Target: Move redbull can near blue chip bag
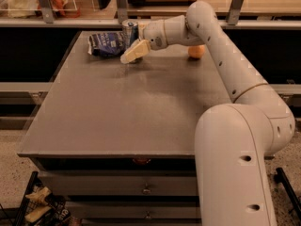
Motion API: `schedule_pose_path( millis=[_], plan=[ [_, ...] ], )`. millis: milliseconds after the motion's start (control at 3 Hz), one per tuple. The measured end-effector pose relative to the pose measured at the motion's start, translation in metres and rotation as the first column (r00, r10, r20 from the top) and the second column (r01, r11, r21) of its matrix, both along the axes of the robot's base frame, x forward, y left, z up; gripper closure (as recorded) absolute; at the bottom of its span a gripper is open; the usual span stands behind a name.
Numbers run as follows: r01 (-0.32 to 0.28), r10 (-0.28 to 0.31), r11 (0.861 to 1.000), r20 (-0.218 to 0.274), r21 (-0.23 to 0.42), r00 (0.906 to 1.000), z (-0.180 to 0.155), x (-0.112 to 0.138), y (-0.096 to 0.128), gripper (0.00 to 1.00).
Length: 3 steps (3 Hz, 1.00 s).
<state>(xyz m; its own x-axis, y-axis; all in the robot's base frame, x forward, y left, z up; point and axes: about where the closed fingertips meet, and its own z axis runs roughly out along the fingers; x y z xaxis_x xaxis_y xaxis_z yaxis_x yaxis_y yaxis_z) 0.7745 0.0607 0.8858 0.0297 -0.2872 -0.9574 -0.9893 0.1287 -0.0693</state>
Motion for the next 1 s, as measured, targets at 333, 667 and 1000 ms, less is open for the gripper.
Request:
schedule_pose_path(
  millis=[333,667,1000],
  plan=[
    [0.003,-0.003,1.000,-0.006,-0.032,1.0000,0.004,-0.004,-0.005,0.00],
    [0.011,-0.012,0.997,-0.015,-0.080,0.9998,0.008,-0.012,-0.014,0.00],
    [0.024,-0.028,0.992,-0.028,-0.127,0.9992,0.011,-0.024,-0.032,0.00]
  ],
)
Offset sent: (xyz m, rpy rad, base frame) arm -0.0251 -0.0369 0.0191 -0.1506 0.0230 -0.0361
